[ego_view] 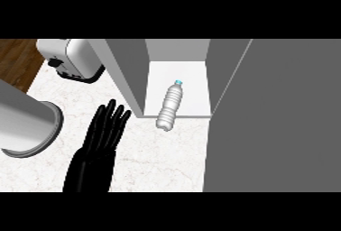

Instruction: Pick up the bottled water, place it into the cabinet and close the cabinet

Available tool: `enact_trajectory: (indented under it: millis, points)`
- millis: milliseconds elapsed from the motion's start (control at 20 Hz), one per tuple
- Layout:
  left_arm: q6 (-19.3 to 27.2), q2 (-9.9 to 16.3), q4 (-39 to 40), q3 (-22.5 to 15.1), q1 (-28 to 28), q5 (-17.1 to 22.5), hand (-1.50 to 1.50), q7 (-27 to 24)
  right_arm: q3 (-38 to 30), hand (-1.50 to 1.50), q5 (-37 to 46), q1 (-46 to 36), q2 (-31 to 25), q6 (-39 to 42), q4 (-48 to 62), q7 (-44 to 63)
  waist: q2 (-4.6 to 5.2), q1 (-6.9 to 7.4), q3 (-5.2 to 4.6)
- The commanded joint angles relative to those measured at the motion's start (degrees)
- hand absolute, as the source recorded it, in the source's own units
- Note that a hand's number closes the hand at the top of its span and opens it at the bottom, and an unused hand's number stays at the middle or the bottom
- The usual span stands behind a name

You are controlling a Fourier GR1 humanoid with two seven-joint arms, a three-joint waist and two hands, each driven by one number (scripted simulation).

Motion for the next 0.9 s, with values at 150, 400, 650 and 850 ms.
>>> enact_trajectory:
  millis: [150, 400, 650, 850]
  points:
    - [-3.0, 5.1, -11.6, 1.0, 11.4, 2.5, -1.5, -2.4, 4.1, 1.5, 4.0, -0.2, -6.1, 4.9, -2.2, 3.4, -0.04, 0.49, -0.04]
    - [-4.7, 8.8, -17.4, 5.2, 17.6, 4.7, -1.5, -3.6, 12.3, 1.5, 9.2, -1.2, -7.3, 6.8, -4.4, 6.3, -0.11, 0.96, -0.09]
    - [-9.5, 11.8, -21.3, 11.7, 24.9, 11.1, -1.5, -6.5, 17.0, 1.5, 12.4, -1.7, -6.8, 5.9, -8.4, 7.2, -0.12, 0.9, -0.11]
    - [-13.9, 12.3, -19.6, 14.7, 30.2, 14.9, -1.5, -9.7, 21.3, 1.5, 17.2, -4.9, -3.5, 3.8, -5.7, 8.6, -0.08, 1.3, -0.15]
